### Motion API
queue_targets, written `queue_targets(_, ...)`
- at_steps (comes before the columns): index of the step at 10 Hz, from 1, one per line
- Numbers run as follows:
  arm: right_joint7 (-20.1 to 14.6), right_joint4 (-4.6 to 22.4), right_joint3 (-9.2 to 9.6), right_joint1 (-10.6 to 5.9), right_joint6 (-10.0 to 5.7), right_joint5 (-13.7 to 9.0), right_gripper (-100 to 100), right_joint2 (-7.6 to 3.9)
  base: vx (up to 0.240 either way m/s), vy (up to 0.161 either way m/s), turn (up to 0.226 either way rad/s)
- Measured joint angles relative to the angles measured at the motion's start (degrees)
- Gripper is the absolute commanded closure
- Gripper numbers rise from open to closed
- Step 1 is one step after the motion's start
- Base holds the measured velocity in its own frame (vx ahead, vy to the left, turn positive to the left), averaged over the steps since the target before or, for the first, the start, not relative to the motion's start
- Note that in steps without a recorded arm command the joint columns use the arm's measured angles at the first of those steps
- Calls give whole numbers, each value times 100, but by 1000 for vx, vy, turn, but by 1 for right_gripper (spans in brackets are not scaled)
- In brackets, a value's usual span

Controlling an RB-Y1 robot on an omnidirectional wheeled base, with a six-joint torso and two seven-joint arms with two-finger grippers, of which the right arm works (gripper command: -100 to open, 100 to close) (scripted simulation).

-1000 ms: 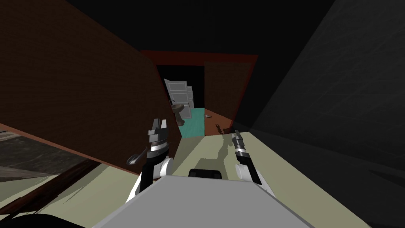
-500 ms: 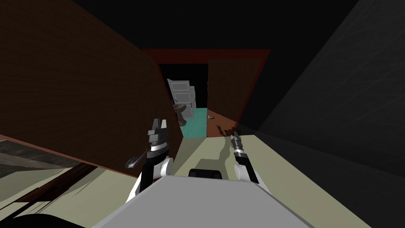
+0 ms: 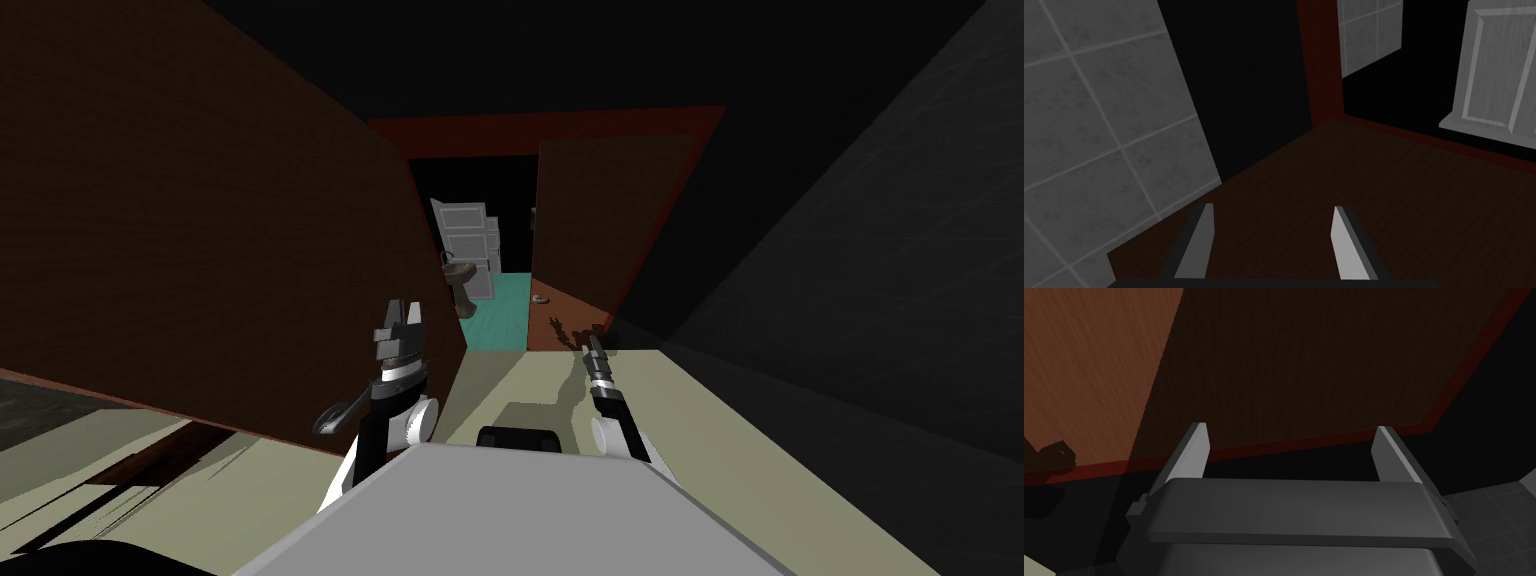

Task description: Pull the door open

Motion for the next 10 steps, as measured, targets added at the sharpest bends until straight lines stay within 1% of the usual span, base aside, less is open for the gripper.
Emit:
queue_targets(2, 32, 251, 24, -79, -76, -73, -100, -10, 106, 24, 112)
queue_targets(4, 51, 477, 42, -142, -145, -154, -100, -43, 121, 10, 101)
queue_targets(6, 62, 767, 54, -240, -244, -234, -100, -77, 112, 5, 79)
queue_targets(10, 118, 1192, 88, -385, -341, -386, -100, -110, 109, 9, 88)
